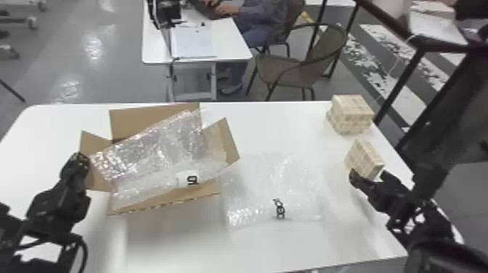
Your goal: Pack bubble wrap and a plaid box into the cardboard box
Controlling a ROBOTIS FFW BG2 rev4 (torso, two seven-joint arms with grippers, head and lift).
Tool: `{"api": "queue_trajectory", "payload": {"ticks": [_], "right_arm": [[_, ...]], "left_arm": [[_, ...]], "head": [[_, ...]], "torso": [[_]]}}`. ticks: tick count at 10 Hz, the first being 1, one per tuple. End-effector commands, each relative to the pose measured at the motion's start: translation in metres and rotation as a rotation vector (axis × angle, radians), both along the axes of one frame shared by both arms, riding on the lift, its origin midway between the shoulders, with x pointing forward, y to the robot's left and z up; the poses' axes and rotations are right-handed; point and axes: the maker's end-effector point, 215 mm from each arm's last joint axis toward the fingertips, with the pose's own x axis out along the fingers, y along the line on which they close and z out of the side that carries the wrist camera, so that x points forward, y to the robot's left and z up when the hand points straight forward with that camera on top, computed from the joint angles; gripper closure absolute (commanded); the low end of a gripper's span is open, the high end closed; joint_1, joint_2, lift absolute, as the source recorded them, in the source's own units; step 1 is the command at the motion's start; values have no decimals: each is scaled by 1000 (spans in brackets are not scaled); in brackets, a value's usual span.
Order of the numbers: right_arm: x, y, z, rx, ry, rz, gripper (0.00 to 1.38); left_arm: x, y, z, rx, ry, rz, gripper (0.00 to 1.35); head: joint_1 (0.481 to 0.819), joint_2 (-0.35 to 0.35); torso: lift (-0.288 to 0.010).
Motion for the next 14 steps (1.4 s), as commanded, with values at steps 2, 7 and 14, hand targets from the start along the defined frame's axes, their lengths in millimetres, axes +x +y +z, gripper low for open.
{"api": "queue_trajectory", "payload": {"ticks": [2,7,14], "right_arm": [[20,-9,3,-24,21,18,275],[30,-5,-5,-3,55,45,768],[24,6,23,16,-12,58,889]], "left_arm": [[-2,2,-2,-5,3,6,1204],[-2,4,-2,-6,1,6,1205],[0,5,1,-4,-6,5,1204]], "head": [[695,-126],[695,-124],[695,-121]], "torso": [[-110],[-110],[-110]]}}
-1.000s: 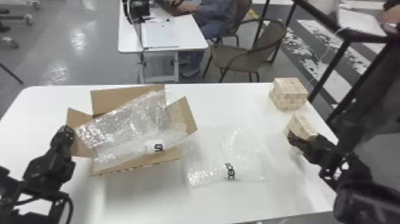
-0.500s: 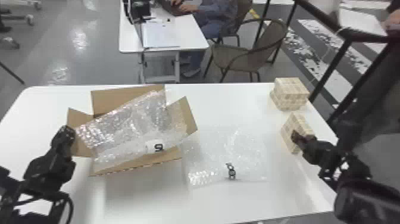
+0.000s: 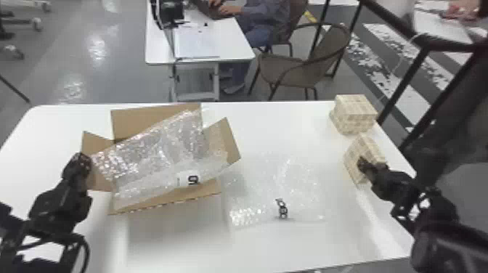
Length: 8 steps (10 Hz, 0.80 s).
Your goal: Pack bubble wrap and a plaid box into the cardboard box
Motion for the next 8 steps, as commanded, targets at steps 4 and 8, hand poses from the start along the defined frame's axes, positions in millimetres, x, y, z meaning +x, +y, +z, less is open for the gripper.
{"api": "queue_trajectory", "payload": {"ticks": [4,8], "right_arm": [[24,133,164,98,-302,197,888],[19,309,207,260,-318,517,888]], "left_arm": [[2,-5,-1,-4,1,-8,1204],[4,-5,0,-4,-2,-11,1204]], "head": [[695,-54],[662,112]], "torso": [[-110],[-110]]}}
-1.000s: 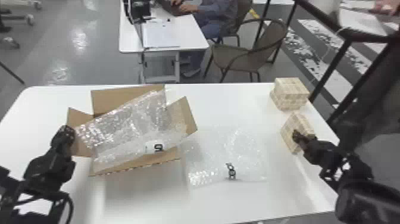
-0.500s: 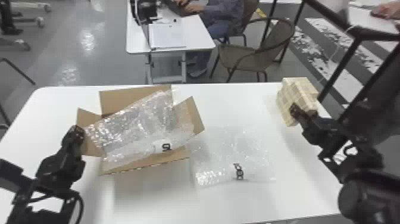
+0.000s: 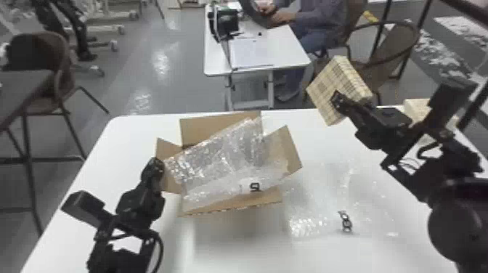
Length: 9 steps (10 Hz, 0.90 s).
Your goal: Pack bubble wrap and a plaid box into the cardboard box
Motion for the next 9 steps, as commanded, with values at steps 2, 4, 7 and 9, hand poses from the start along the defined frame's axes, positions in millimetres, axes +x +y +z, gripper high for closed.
{"api": "queue_trajectory", "payload": {"ticks": [2,4,7,9], "right_arm": [[-21,109,1,34,39,246,888],[-44,173,-15,21,107,432,888],[-44,184,-55,33,201,476,927],[-45,184,-74,20,249,476,923]], "left_arm": [[3,0,1,-1,-2,-1,1204],[5,-1,1,1,-4,-6,1204],[6,-3,3,0,-8,-11,1204],[6,-4,4,-3,-10,-11,1204]], "head": [[655,195],[654,281],[669,341],[684,344]], "torso": [[-110],[-110],[-110],[-110]]}}
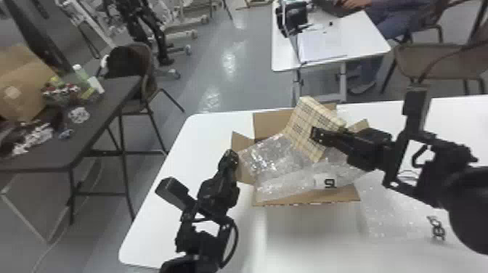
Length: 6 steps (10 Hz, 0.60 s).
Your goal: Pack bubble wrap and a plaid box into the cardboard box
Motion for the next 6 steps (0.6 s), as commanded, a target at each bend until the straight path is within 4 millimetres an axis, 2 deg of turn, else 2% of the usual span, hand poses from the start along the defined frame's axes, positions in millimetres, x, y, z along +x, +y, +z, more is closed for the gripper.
{"api": "queue_trajectory", "payload": {"ticks": [1,2,3,4,6], "right_arm": [[-1,0,-11,-12,26,3,921],[-1,0,-17,-20,36,1,797],[0,-1,-20,-25,41,0,522],[0,-1,-21,-30,41,0,323],[1,-6,-9,-15,19,-12,121]], "left_arm": [[0,0,0,0,-1,0,1204],[0,0,1,0,-2,1,1204],[0,0,1,-1,-4,1,1204],[0,0,1,-1,-4,1,1204],[0,1,2,-3,-4,1,1204]], "head": [[691,345],[695,345],[695,346],[695,345],[695,345]], "torso": [[-110],[-110],[-110],[-110],[-110]]}}
